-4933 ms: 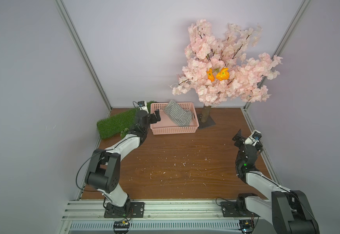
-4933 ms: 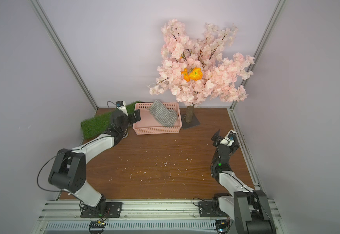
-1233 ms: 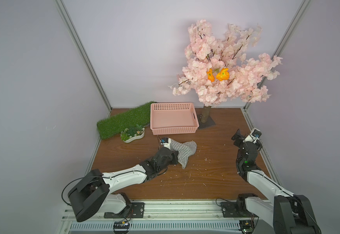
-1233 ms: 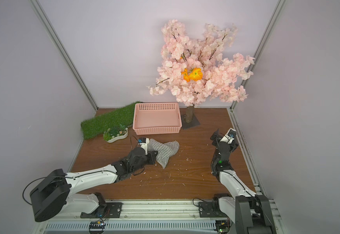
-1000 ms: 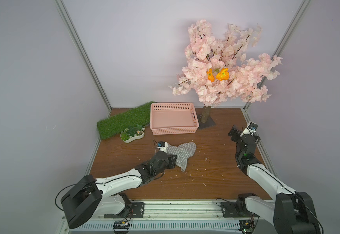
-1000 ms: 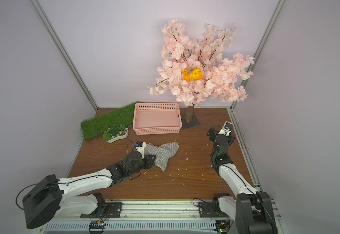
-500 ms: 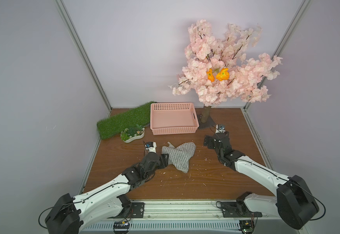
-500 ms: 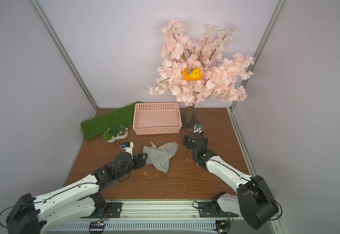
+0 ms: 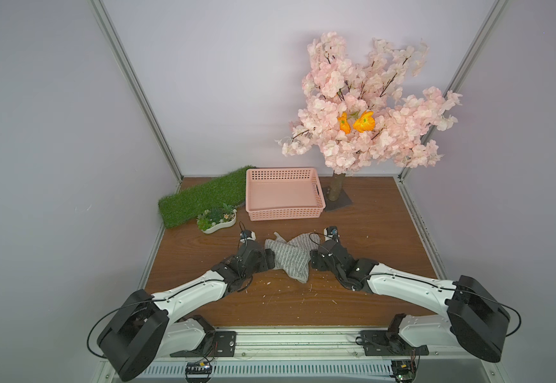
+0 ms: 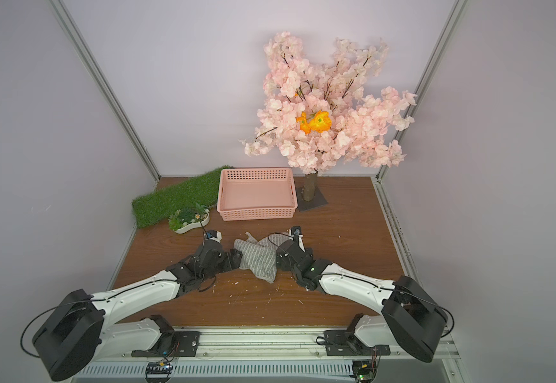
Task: Fold the square dishcloth
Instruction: Adjust the cleaning item at the center of the board.
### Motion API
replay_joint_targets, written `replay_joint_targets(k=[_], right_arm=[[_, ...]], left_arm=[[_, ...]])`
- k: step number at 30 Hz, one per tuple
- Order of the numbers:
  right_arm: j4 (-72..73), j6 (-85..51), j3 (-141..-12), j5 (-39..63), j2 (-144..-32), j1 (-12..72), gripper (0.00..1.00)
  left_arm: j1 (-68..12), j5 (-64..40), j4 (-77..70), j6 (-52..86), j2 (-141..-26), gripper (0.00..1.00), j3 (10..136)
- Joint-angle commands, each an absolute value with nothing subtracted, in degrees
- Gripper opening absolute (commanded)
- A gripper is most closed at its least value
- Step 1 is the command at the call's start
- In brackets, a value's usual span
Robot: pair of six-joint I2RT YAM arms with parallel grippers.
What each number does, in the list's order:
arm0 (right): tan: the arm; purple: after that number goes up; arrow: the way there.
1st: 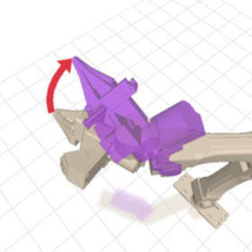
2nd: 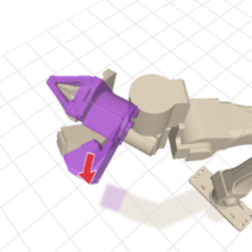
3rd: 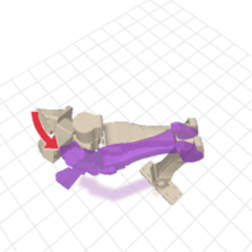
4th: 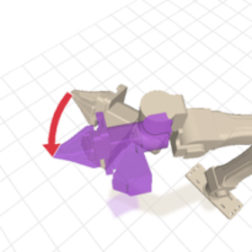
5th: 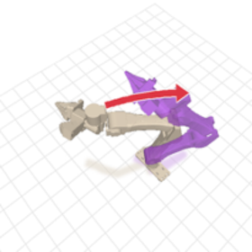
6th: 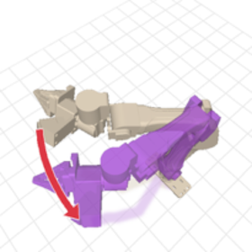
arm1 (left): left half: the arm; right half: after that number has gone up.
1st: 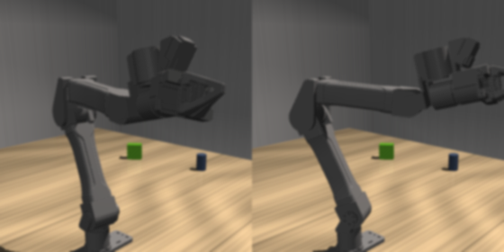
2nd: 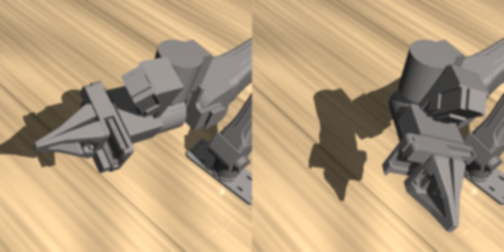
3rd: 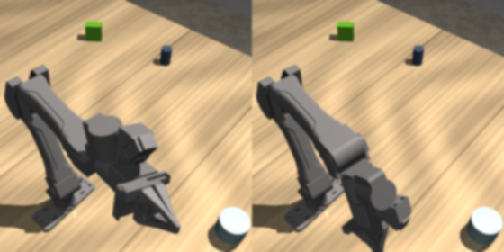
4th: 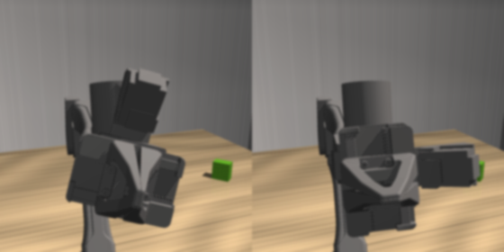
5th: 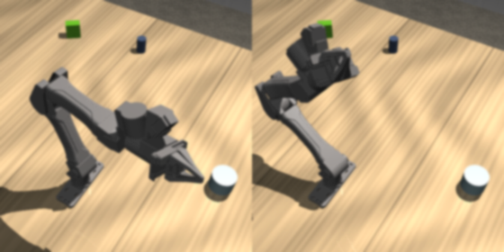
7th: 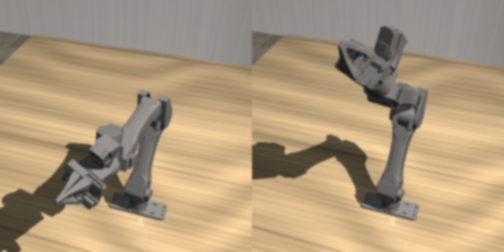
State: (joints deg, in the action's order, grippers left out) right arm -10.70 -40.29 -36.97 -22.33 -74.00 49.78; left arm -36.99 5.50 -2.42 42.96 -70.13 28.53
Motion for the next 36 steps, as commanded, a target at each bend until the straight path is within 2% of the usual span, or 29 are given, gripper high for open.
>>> replay_joint_targets(k=[1,6,14,17,19,20,23,25,29,32,36], right_arm=[[-14.69,-44.07,-34.92,-20.74,-71.69,53.33,0.86],[-15.42,-45.90,-34.72,-19.43,-72.52,57.95,0.85],[-10.15,-46.24,-37.09,-17.73,-80.93,60.72,0.84],[-8.99,-46.37,-38.00,-17.76,-84.12,61.18,0.83],[-9.03,-46.67,-38.75,-18.98,-86.01,61.26,0.79],[-9.32,-46.94,-39.24,-19.80,-86.98,61.20,0.75],[-9.76,-47.41,-40.33,-20.94,-88.27,61.11,0.67],[-10.22,-47.55,-40.71,-21.40,-88.50,61.12,0.56],[-13.52,-47.32,-42.02,-23.90,-87.69,60.69,0.26],[-18.14,-46.93,-43.59,-27.87,-85.57,59.18,0.10],[-21.60,-43.71,-45.68,-30.76,-80.87,54.34,0.00]], left_arm=[[-36.21,0.45,-5.01,41.92,-70.79,0.90,28.70],[-36.13,-2.06,-7.17,41.40,-73.82,0.88,28.51],[-36.12,-1.84,-8.45,41.17,-79.08,0.79,28.49],[-36.13,-1.06,-8.90,41.50,-79.25,0.69,27.74],[-36.17,-0.32,-8.58,41.58,-79.36,0.56,27.61],[-36.20,0.08,-8.41,41.64,-79.32,0.46,27.48],[-36.09,0.89,-7.61,41.67,-78.67,0.28,27.65],[-36.14,1.54,-6.86,41.52,-77.89,0.19,27.94],[-36.12,3.51,-5.89,41.16,-75.46,0.03,28.54],[-36.12,5.52,-4.72,40.30,-74.03,0.00,30.58],[-35.50,7.27,-4.31,38.01,-73.54,0.00,35.24]])
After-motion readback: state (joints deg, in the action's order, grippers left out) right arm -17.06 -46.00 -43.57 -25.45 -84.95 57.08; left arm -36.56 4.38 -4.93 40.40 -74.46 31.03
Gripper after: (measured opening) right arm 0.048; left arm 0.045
